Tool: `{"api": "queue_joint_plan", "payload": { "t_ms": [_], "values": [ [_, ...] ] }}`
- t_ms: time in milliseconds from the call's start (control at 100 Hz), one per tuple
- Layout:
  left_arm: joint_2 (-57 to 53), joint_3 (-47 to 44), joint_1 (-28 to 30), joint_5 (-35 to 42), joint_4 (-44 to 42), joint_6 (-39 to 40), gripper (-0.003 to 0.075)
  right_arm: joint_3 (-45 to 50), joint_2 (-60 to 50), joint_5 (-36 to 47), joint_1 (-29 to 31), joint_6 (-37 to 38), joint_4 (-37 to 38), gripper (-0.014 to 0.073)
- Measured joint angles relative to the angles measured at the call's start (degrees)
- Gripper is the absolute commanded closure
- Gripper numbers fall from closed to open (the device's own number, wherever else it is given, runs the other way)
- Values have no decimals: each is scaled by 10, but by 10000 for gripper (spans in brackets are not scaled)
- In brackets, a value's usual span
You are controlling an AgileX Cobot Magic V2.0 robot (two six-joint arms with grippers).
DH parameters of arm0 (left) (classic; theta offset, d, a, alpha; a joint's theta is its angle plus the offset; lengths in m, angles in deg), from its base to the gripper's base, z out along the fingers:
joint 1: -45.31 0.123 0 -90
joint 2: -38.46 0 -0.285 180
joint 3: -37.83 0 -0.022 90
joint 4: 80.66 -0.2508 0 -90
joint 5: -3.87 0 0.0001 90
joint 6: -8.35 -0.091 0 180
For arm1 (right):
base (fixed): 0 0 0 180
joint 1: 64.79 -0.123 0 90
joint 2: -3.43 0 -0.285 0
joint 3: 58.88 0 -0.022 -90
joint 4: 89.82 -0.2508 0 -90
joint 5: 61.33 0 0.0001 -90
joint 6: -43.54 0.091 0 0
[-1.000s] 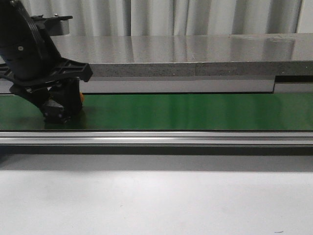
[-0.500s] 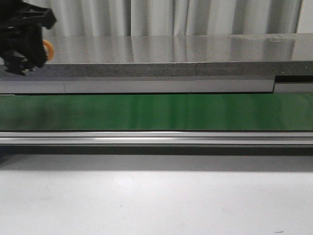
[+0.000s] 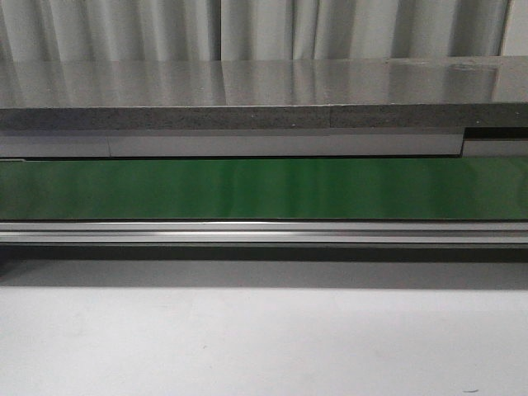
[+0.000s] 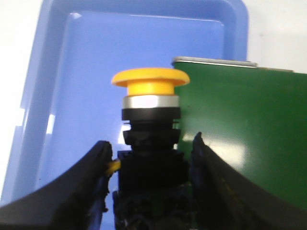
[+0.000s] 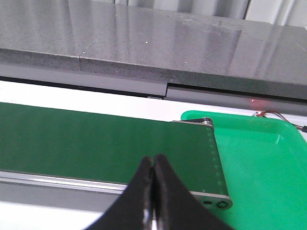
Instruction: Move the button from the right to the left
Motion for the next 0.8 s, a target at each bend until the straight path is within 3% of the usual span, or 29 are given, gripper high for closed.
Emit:
{"api": "queue_joint_plan", "payload": {
  "t_ms": [250, 800],
  "values": [
    [67, 0, 37, 16, -12, 0, 547, 0, 0, 0, 0, 0, 0, 662],
    [163, 0, 38, 61, -33, 0, 528, 0, 0, 0, 0, 0, 0, 662]
  ]
}}
